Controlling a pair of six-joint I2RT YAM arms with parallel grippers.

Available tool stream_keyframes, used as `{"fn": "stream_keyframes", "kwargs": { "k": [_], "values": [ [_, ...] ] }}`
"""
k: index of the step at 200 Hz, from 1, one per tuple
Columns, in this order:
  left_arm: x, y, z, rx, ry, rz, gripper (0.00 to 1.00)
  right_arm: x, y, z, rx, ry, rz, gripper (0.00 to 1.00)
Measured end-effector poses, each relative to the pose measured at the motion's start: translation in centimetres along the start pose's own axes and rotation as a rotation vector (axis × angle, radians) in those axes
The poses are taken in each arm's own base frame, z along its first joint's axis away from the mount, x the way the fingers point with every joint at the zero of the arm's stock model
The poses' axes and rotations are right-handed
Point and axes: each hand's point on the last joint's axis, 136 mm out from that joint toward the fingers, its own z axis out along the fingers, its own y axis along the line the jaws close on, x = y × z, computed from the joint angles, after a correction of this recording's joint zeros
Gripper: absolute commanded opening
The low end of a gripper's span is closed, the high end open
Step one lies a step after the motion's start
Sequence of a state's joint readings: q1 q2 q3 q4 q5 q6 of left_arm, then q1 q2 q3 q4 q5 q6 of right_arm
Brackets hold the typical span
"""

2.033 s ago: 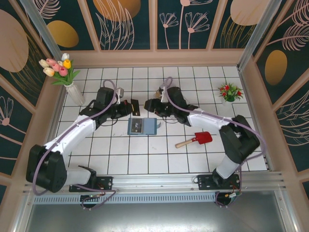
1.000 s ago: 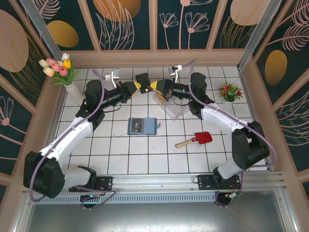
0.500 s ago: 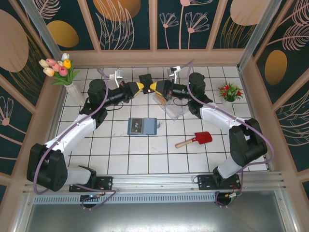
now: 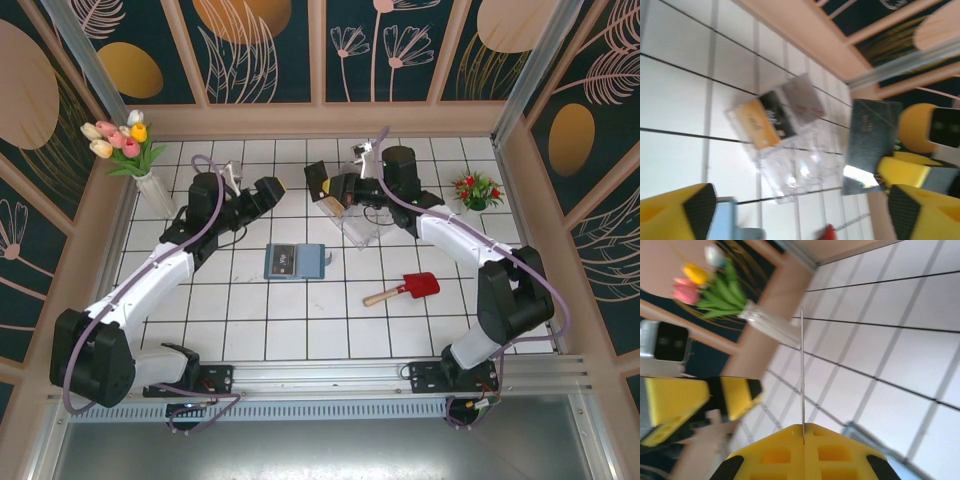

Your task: Take the credit cards out of the card holder

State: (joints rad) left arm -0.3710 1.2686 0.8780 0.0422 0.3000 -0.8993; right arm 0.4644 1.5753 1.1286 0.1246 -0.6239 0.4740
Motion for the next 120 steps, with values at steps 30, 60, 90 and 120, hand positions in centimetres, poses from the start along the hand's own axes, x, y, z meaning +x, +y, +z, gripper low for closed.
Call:
{"fn": "stream_keyframes", "kwargs": {
  "k": [30,60,90,120],
  "values": [
    [0.6,4.0,0.0,-0.155,-0.022,0.014,0.99,0.2,-2.6,-0.4,0.161,0.017,-0.18,0.0],
    [1.0,6.7,-0.3,-0.261,-0.038,0.034,0.99,-1.1,-3.3,-0.6,0.276,0.035,-0.368,0.0],
    [1.2,8.1,-0.6,-0.318,-0.039,0.057,0.99,-2.5,-3.7,1.0,0.348,0.059,-0.493,0.0],
    [1.3,8.6,-0.7,-0.344,-0.037,0.079,0.98,-1.8,-5.9,2.2,0.405,0.135,-0.525,0.0]
  ]
}}
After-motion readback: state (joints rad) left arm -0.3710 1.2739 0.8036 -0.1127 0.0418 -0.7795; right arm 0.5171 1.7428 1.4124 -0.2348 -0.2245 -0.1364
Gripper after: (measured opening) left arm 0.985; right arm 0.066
